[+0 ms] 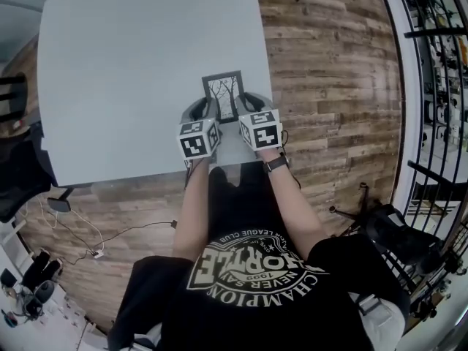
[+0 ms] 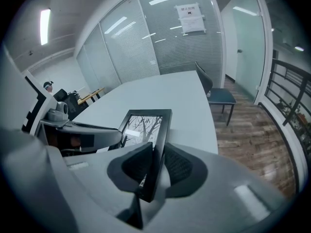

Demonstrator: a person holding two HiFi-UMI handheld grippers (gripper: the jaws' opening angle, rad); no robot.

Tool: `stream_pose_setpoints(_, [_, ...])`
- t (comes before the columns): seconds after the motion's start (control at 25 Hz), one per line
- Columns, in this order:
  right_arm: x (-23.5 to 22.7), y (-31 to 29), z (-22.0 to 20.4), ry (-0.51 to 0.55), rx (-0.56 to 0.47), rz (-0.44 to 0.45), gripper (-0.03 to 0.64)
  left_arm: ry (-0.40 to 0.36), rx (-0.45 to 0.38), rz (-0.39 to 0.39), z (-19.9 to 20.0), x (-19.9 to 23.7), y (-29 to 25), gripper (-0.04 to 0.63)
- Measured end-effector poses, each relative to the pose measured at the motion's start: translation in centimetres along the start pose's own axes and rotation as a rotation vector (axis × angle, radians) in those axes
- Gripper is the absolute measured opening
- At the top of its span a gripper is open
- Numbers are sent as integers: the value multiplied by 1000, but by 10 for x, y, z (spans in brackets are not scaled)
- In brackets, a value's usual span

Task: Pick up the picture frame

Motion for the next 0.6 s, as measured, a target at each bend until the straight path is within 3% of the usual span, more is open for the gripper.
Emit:
stream_pose_setpoints(0.24, [26, 33, 20, 44, -103, -20, 74, 28, -73, -30, 25, -2, 40, 76])
stream_pose_setpoints(0.4, [57, 58, 44, 116, -192, -56, 75, 17, -164, -50, 49, 3, 76, 75])
stream_pose_setpoints(0.6, [99, 81, 72, 209, -278, -117, 78, -74, -300, -37, 76, 12, 121, 75])
Point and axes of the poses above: the fingertips, and each gripper's own axes: y backward along the fingers, x to its left, z out of its top, the point moved 7 cm from there along y, backward along the fingers, and after that the axes turned 15 degrees about z, right-handed, at the moved point
